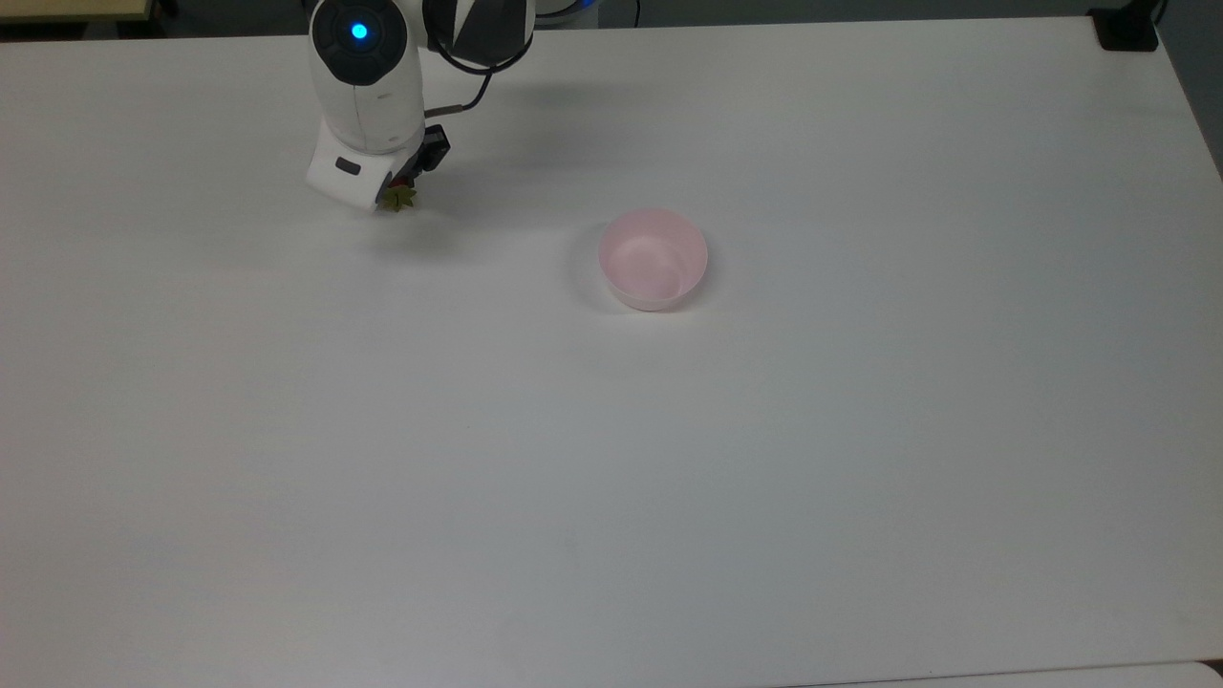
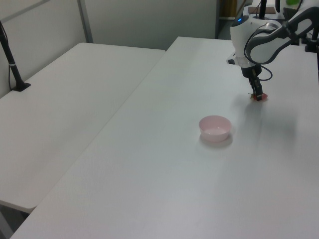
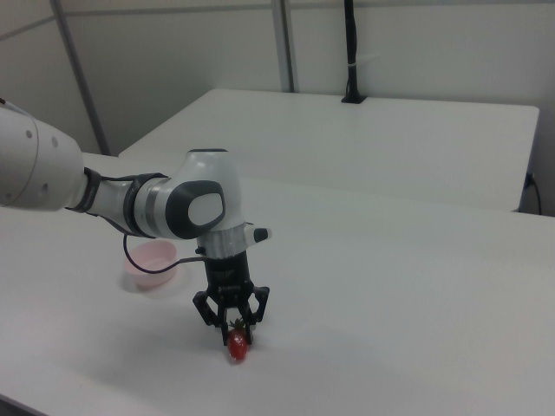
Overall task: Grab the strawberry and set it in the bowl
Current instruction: 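Lift the strawberry and carry it over the pink bowl, then lower the strawberry into the pink bowl and open the gripper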
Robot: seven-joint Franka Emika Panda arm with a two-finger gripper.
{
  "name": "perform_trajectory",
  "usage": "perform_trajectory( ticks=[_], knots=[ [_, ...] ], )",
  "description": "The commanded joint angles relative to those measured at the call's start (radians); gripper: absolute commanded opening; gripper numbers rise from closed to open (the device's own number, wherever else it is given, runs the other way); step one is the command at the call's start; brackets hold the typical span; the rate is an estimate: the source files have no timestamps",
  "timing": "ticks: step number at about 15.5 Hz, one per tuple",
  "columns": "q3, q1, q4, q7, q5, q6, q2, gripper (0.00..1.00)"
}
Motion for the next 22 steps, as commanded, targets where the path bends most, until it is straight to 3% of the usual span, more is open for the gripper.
perform_trajectory(
  ticks=[1, 5, 9, 11, 13, 15, 19, 22],
  knots=[
    [-0.009, 0.005, -0.005, -0.019, -0.010, 0.003, -0.032, 0.39],
    [-0.009, 0.008, 0.132, -0.009, 0.014, -0.178, -0.054, 0.39],
    [0.007, 0.025, 0.326, 0.039, 0.114, -0.342, -0.068, 0.39],
    [0.048, 0.039, 0.392, 0.117, 0.143, -0.376, -0.069, 0.39],
    [0.086, 0.062, 0.410, 0.191, 0.171, -0.376, -0.068, 0.39],
    [0.100, 0.129, 0.409, 0.278, 0.179, -0.367, -0.049, 0.39],
    [0.152, 0.210, 0.403, 0.407, 0.180, -0.320, 0.036, 0.39],
    [0.155, 0.241, 0.398, 0.473, 0.177, -0.235, 0.099, 0.41]
  ],
)
